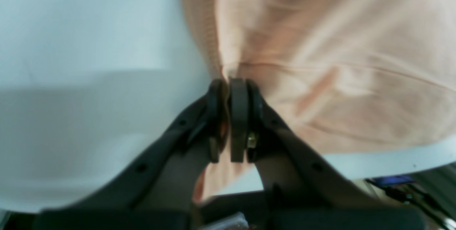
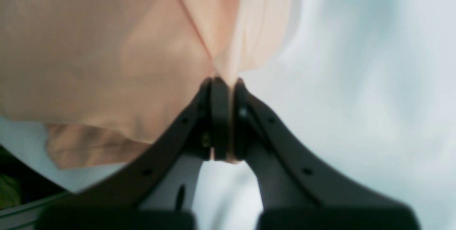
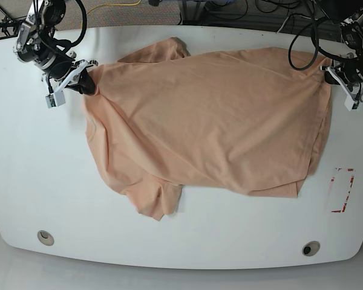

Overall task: Fold the T-shirt properly
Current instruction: 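Grasp the peach shirt's side edge with the left gripper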

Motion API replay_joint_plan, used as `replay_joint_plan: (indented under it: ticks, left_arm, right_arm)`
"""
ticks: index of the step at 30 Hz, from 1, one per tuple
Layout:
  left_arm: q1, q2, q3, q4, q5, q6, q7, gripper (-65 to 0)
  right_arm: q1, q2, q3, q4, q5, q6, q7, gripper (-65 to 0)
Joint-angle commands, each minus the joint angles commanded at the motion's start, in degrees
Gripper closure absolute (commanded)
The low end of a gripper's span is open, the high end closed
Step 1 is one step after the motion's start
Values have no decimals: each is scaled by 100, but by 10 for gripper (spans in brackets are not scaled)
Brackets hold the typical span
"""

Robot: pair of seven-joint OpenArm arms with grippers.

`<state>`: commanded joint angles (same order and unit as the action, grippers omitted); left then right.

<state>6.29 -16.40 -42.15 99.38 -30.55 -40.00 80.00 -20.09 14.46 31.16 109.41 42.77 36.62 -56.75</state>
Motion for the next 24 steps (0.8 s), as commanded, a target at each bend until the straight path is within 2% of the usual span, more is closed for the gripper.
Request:
replay_joint_plan:
  ticks: [3, 10, 20, 22, 24]
  left_arm:
    - [0, 141, 0, 545, 0, 0, 0, -24]
    - [-70, 167, 193, 1336, 0, 0, 0, -24]
    - [-185, 123, 211, 1336, 53, 0, 0, -31]
    - [-53, 9, 88, 1336, 79, 0, 0, -33]
    - [35, -132, -105, 1266, 185, 0, 0, -69]
  right_arm:
    - [-26, -26, 0, 158, 0, 0, -26, 0]
    - [193, -62, 237, 193, 0, 0, -53, 0]
    - [466, -44, 255, 167, -44, 9, -237, 0]
    - [448, -62, 237, 167, -44, 9, -237, 0]
    - [440, -97, 237, 158, -44, 9, -237, 0]
